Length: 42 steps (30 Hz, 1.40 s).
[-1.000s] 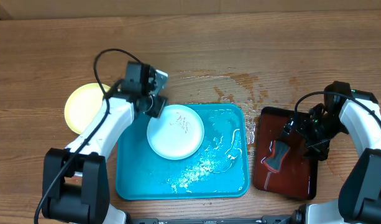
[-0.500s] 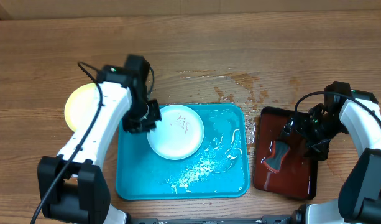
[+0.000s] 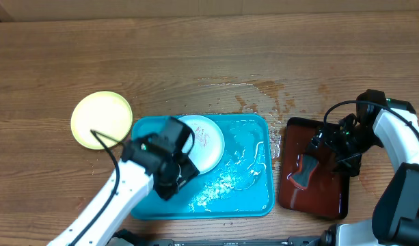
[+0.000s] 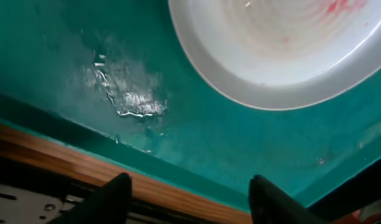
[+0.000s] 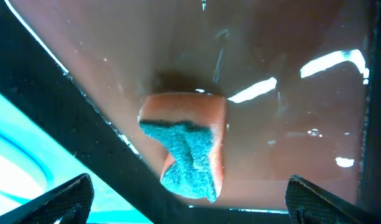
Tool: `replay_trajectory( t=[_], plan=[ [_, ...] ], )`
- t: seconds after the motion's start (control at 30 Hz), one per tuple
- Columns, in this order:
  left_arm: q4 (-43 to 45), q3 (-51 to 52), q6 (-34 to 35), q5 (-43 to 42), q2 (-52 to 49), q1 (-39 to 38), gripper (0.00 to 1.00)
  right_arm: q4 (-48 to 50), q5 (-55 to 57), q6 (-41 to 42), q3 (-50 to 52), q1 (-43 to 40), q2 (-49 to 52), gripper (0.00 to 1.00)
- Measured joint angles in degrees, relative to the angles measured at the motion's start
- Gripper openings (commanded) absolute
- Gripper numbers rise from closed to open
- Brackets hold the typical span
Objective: Clean dirty plates on tray and stack at the side
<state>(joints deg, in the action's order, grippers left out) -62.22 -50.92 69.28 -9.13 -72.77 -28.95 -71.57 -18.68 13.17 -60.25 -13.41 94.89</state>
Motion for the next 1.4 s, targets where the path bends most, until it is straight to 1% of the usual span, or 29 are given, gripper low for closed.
replay_trajectory(
  t=[0.07, 0.13, 0.17, 0.23, 0.3, 0.37, 0.57, 0.77, 0.8, 0.83, 0.9, 0.93, 0.97, 1.2, 1.3, 1.4],
  plan=[
    [2.25, 2.40, 4.76, 1.25, 1.01, -0.98, 0.64, -0.02, -0.61, -0.33, 0.00, 0.00, 0.00, 1.00],
    [5.07, 4.42, 8.66, 3.02, 1.11, -1.01, 0.68, -0.02, -0.87, -0.52, 0.00, 0.02, 0.00, 1.00],
    [6.60, 5.20, 9.94, 4.04, 1.11, -0.76, 0.67, -0.09, -0.98, -0.61, 0.00, 0.02, 0.00, 1.00],
    [8.85, 6.27, 12.26, 5.92, 1.09, 0.09, 0.59, -0.20, -1.07, -0.83, 0.00, 0.00, 0.00, 1.00],
    [9.99, 6.69, 14.88, 8.26, 0.96, 1.95, 0.57, -0.37, -1.09, -0.96, 0.00, 0.02, 0.00, 1.00],
    [11.74, 6.75, 16.59, 10.01, 0.15, 4.39, 0.57, -0.46, -1.31, -1.01, 0.00, 0.00, 0.00, 1.00],
    [16.59, 6.75, 18.56, 11.65, -4.42, 8.39, 0.56, -0.48, -1.49, -1.07, 0.00, 0.02, 0.00, 1.00],
    [23.41, 6.78, 17.77, 9.97, -13.09, 9.51, 0.52, -0.52, -1.49, -1.18, 0.00, 0.00, 0.00, 1.00],
    [23.85, 6.78, 17.59, 9.60, -14.40, 9.51, 0.50, -0.59, -1.49, -1.22, 0.00, 0.02, 0.00, 1.00],
    [24.22, 6.78, 17.59, 9.31, -15.34, 9.51, 0.45, -0.68, -1.46, -1.22, 0.00, 0.02, 0.00, 1.00],
    [24.55, 6.73, 17.27, 8.81, -16.68, 9.57, 0.25, -0.74, -1.46, -1.20, 0.00, 0.00, 0.00, 1.00],
    [24.57, 6.73, 17.27, 8.59, -16.72, 9.57, 0.13, -0.70, -1.46, -1.25, 0.00, 0.00, 0.00, 1.00],
    [24.55, 6.73, 17.27, 8.33, -16.72, 9.57, 0.04, -0.79, -1.49, -1.22, 0.00, 0.02, 0.00, 1.00],
    [25.88, 6.32, 14.36, 6.95, -16.55, 10.25, 0.04, -0.85, -1.46, -1.22, 0.00, 0.00, 0.00, 1.00],
    [26.10, 6.32, 9.42, 6.99, -16.61, 10.82, 0.04, -0.90, -1.42, -1.22, 0.00, 0.00, 0.00, 1.00],
    [26.25, 6.29, 0.90, 7.02, -16.61, 11.58, 0.04, -0.90, -1.44, -1.20, 0.00, 0.02, 0.00, 1.00]
  ],
)
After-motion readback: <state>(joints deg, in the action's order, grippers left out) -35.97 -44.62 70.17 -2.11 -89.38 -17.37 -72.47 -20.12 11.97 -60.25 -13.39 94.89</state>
